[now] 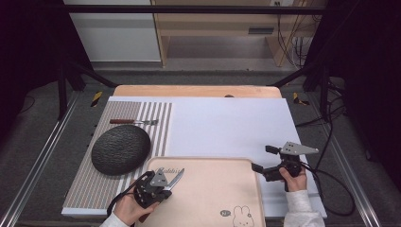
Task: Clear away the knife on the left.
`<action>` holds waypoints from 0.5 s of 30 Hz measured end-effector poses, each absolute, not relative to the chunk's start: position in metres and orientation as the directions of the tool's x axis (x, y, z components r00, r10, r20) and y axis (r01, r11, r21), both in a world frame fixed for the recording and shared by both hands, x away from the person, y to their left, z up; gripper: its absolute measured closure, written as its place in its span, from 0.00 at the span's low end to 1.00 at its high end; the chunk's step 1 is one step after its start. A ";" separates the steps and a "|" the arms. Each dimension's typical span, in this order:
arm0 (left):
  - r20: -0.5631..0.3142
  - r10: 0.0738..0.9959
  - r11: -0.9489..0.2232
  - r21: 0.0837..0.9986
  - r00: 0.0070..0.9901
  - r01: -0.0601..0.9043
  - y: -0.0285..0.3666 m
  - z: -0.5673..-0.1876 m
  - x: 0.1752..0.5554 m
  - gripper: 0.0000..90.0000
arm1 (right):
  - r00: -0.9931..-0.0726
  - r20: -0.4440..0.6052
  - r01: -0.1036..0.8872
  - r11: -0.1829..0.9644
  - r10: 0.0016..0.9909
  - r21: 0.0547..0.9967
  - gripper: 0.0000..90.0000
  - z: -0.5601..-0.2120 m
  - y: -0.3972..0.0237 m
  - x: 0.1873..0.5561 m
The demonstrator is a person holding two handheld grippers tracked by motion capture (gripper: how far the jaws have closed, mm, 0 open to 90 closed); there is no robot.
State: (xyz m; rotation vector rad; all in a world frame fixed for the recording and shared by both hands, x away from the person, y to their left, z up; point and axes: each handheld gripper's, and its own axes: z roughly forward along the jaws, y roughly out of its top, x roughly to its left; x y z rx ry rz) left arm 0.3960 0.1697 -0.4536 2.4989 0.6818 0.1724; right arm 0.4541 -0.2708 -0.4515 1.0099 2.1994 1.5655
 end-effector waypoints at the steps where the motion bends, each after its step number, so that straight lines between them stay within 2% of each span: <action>1: -0.015 0.508 -0.724 0.534 0.861 0.437 0.170 -0.454 0.396 1.00 | -0.725 0.179 0.387 0.178 0.665 0.905 0.00 -0.451 -0.271 0.454; 15: 0.002 0.534 -0.718 0.530 0.846 0.452 0.181 -0.454 0.396 1.00 | -0.724 0.179 0.388 0.178 0.666 0.904 0.00 -0.451 -0.271 0.454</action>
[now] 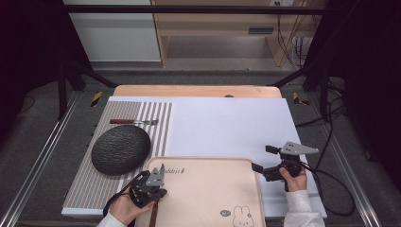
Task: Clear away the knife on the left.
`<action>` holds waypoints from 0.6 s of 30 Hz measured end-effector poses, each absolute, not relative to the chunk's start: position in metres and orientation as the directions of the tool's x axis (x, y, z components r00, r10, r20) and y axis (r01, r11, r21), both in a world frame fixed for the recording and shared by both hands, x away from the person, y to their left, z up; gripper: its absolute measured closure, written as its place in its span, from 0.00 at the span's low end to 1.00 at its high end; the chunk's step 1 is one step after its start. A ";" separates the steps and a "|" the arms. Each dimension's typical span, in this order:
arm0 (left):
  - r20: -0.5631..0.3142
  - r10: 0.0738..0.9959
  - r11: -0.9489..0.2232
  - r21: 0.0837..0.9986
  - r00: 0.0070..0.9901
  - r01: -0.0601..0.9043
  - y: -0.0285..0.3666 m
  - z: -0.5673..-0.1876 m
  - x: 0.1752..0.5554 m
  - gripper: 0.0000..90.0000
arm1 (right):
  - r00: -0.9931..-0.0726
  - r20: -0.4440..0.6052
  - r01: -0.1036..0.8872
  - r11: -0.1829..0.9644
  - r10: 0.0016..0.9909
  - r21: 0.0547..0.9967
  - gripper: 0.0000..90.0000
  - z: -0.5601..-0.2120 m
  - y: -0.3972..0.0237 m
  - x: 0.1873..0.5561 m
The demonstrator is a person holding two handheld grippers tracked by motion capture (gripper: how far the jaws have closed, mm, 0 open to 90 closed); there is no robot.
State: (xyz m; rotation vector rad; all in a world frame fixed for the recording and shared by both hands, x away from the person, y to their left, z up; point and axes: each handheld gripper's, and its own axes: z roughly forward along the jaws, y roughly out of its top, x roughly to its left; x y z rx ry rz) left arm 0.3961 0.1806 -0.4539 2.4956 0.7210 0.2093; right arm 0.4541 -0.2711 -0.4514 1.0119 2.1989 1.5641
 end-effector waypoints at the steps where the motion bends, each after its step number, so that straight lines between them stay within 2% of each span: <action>1: 0.002 0.536 -0.716 0.531 0.844 0.454 0.181 -0.454 0.396 1.00 | -0.724 0.179 0.388 0.178 0.666 0.904 0.00 -0.451 -0.271 0.454; 13: 0.005 0.529 -0.722 0.528 0.848 0.447 0.183 -0.455 0.396 1.00 | -0.724 0.180 0.388 0.177 0.666 0.905 0.00 -0.451 -0.271 0.454; 18: -0.017 0.535 -0.689 0.570 0.844 0.448 0.187 -0.450 0.396 1.00 | -0.724 0.182 0.389 0.176 0.665 0.904 0.00 -0.451 -0.271 0.454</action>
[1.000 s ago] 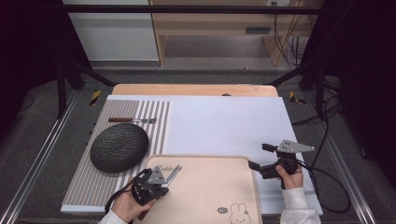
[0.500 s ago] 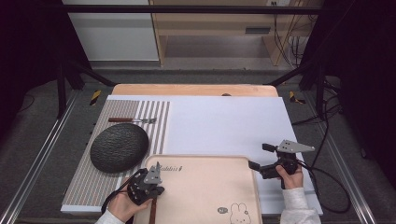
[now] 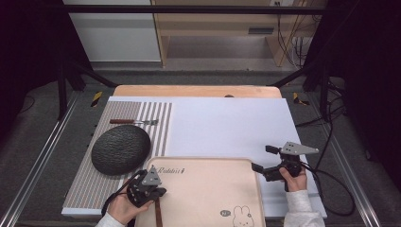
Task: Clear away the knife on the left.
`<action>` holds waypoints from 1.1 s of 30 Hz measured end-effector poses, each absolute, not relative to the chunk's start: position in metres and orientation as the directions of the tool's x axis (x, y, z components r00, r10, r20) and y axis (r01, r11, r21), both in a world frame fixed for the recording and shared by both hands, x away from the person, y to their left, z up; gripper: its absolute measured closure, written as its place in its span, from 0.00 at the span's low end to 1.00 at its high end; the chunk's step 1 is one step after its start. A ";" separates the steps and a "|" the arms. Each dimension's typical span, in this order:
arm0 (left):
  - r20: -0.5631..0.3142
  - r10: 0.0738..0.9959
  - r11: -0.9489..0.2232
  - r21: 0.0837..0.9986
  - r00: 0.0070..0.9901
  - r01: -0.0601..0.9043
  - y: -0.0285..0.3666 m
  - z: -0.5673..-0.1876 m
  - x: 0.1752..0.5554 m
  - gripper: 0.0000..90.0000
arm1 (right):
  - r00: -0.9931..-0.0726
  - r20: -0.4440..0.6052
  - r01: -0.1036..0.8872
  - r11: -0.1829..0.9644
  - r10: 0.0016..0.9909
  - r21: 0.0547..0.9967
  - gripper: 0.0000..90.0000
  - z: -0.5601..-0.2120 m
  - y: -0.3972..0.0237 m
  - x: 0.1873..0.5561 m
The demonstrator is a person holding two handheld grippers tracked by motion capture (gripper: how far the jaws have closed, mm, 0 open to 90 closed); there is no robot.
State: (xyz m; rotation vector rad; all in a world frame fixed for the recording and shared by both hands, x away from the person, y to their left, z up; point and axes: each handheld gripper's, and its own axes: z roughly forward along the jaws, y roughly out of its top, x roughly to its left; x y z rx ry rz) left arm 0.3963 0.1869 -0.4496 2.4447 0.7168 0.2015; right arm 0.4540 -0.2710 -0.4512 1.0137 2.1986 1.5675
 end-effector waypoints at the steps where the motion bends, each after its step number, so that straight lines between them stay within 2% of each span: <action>1: -0.022 0.536 -0.681 0.578 0.844 0.448 0.189 -0.448 0.397 1.00 | -0.724 0.182 0.389 0.176 0.665 0.904 0.00 -0.451 -0.271 0.454; 3: -0.028 0.546 -0.663 0.597 0.837 0.452 0.192 -0.444 0.398 0.99 | -0.724 0.181 0.388 0.177 0.665 0.905 0.00 -0.451 -0.271 0.454; 4: -0.028 0.552 -0.656 0.603 0.833 0.455 0.195 -0.442 0.399 0.94 | -0.724 0.181 0.388 0.177 0.665 0.905 0.00 -0.451 -0.271 0.454; 6: -0.037 0.566 -0.635 0.617 0.823 0.465 0.200 -0.438 0.401 0.91 | -0.724 0.182 0.389 0.177 0.665 0.904 0.00 -0.451 -0.271 0.454; 14: -0.056 0.615 -0.555 0.678 0.787 0.481 0.223 -0.425 0.412 0.63 | -0.724 0.181 0.390 0.178 0.665 0.903 0.00 -0.452 -0.271 0.454; 15: -0.059 0.615 -0.548 0.685 0.786 0.480 0.226 -0.423 0.413 0.55 | -0.724 0.182 0.390 0.177 0.665 0.904 0.00 -0.452 -0.271 0.454; 16: -0.059 0.619 -0.538 0.694 0.783 0.478 0.229 -0.422 0.414 0.55 | -0.724 0.182 0.390 0.177 0.665 0.904 0.00 -0.452 -0.271 0.454; 24: -0.071 0.628 -0.486 0.743 0.775 0.461 0.249 -0.413 0.424 0.31 | -0.724 0.181 0.390 0.178 0.665 0.904 0.00 -0.452 -0.271 0.454; 27: -0.072 0.631 -0.469 0.758 0.773 0.453 0.257 -0.411 0.427 0.28 | -0.723 0.182 0.390 0.176 0.666 0.904 0.00 -0.452 -0.271 0.454; 33: -0.067 0.639 -0.453 0.773 0.767 0.445 0.267 -0.405 0.434 0.13 | -0.720 0.187 0.393 0.171 0.668 0.904 0.00 -0.451 -0.272 0.454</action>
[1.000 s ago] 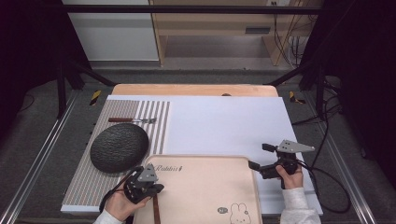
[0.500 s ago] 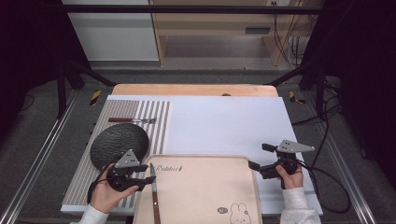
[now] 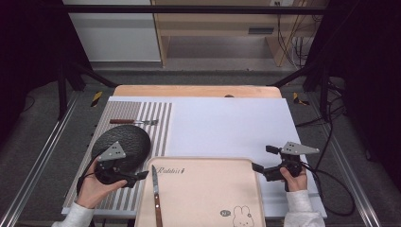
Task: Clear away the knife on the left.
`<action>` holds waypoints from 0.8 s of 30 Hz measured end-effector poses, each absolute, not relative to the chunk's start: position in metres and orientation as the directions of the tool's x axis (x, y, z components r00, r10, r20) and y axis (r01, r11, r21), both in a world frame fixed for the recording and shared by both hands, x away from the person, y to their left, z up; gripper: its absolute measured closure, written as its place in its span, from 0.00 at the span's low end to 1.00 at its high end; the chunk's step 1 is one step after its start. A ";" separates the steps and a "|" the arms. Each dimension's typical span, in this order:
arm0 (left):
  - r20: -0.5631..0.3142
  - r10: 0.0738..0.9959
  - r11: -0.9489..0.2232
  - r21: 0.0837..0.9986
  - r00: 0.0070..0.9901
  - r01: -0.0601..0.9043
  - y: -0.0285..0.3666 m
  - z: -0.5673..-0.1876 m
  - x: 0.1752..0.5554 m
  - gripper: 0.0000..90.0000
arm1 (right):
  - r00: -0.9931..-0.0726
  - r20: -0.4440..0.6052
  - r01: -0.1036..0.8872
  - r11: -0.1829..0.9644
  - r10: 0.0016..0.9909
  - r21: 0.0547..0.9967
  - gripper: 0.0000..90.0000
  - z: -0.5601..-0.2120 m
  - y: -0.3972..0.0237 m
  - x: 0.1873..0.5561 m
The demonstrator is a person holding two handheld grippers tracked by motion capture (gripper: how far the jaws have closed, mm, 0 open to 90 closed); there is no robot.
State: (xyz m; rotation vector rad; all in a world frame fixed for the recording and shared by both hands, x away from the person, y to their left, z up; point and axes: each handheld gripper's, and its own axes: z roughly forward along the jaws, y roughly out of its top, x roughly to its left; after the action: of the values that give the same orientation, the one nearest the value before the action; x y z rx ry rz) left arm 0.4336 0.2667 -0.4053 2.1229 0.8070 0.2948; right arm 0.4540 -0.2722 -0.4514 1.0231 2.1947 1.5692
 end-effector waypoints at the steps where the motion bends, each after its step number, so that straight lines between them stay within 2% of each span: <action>1: -0.064 0.640 -0.455 0.771 0.765 0.445 0.268 -0.404 0.435 0.08 | -0.720 0.184 0.391 0.172 0.669 0.904 0.00 -0.451 -0.272 0.454; 7: -0.033 0.636 -0.479 0.766 0.771 0.429 0.274 -0.396 0.444 0.01 | -0.718 0.187 0.393 0.168 0.670 0.904 0.00 -0.451 -0.273 0.454; 12: -0.017 0.656 -0.487 0.754 0.755 0.440 0.279 -0.389 0.454 0.01 | -0.718 0.187 0.393 0.169 0.670 0.904 0.00 -0.451 -0.273 0.454; 24: 0.051 0.610 -0.556 0.739 0.791 0.381 0.289 -0.376 0.471 0.00 | -0.717 0.191 0.393 0.162 0.670 0.905 0.00 -0.452 -0.274 0.454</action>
State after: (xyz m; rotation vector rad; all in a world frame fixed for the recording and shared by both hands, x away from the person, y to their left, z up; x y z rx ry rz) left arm 0.4706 0.2894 -0.3757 2.2232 0.7298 0.3906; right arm 0.4545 -0.2739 -0.4515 1.0289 2.1864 1.5768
